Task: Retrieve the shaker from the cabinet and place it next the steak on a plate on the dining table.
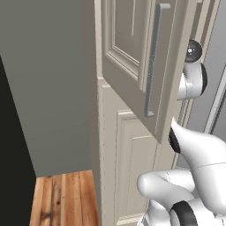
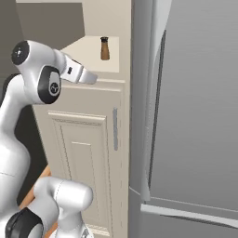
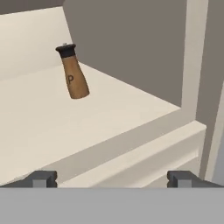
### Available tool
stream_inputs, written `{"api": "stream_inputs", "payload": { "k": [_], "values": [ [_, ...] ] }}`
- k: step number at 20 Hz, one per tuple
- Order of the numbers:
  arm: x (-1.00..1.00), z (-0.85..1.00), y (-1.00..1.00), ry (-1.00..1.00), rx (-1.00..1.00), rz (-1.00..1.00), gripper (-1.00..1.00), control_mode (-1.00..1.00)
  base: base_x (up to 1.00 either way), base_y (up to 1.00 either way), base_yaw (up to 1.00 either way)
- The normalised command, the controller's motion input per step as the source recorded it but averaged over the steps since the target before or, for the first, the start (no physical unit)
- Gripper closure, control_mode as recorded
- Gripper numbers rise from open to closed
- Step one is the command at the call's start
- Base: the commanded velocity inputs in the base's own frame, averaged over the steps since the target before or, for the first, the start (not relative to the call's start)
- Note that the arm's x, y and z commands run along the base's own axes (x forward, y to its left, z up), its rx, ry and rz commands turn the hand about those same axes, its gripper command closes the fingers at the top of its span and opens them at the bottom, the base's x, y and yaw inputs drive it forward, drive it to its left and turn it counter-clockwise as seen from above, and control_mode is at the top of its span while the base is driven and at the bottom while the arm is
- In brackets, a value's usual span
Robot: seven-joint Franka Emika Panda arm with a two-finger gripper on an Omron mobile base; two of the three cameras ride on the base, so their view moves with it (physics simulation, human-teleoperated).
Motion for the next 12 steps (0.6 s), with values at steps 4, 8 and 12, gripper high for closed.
{"api": "stream_inputs", "payload": {
  "k": [4,8,12],
  "values": [
    [0.12,0.14,-0.05,-0.03,0.00,0.01,-1.00,-1.00,0.00,0.00,0.00],
    [0.15,0.25,0.00,-0.01,0.00,0.02,-1.00,-1.00,0.00,0.00,0.00],
    [0.15,0.30,0.00,0.00,0.00,0.02,-1.00,-1.00,0.00,0.00,0.00]
  ]
}}
